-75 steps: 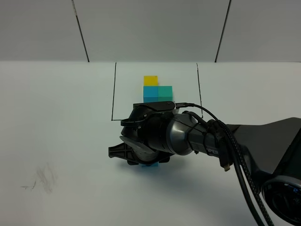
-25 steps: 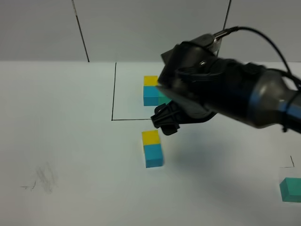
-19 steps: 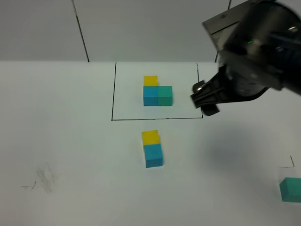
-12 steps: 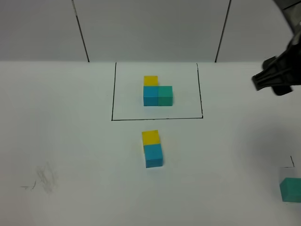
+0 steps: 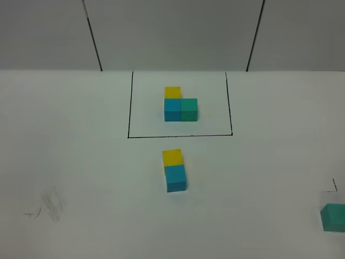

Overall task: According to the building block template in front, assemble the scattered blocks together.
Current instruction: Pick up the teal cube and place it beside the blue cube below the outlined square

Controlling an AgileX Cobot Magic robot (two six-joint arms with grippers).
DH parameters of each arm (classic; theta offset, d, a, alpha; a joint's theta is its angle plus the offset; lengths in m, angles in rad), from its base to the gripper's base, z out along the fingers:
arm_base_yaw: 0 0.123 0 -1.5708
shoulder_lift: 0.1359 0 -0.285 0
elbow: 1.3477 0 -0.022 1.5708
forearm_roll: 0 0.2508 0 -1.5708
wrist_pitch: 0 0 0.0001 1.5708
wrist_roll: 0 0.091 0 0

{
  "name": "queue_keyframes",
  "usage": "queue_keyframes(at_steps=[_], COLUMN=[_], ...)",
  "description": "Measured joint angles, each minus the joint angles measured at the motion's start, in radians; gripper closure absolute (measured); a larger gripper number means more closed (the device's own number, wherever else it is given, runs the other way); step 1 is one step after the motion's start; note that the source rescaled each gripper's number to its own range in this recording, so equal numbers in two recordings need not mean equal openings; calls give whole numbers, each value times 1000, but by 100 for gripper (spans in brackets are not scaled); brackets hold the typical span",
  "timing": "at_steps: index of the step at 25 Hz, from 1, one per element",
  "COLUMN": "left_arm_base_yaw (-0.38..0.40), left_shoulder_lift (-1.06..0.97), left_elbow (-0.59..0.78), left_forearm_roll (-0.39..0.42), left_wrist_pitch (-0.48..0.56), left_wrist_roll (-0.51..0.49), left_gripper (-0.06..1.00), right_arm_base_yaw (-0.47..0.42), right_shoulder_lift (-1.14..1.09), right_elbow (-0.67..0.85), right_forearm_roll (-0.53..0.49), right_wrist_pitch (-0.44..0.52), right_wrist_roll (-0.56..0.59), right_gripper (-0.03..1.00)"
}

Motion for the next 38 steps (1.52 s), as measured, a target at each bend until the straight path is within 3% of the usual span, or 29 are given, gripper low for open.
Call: queue_keyframes(at_steps=[6,14,19,22,28,30,38], left_arm_base_yaw=[0,0,0,0,0,0,0], left_shoulder_lift=[0,0,0,0,0,0,0], left_elbow=[0,0,0,0,0,0,0], left_forearm_roll=[0,0,0,0,0,0,0], left_wrist_pitch=[0,0,0,0,0,0,0], left_wrist_roll=[0,0,0,0,0,0,0], left_gripper=[82,82,82,82,82,82,82], right_arm_base_yaw=[-53,-60,-60,-79,-167,-197,-302], right_shoulder_lift=[-38,5,5,5,61,108,302], right_elbow=[114,224,315,360,387,388,388], right_forearm_roll=[84,189,215,222,244,255,381], right_wrist_pitch=[0,-8,-92,-156,-254,-293,-456], right_wrist_roll=[-25,-28,-32,-61,-123,-127,-187], right_gripper=[81,81,80,69,15,4,-3])
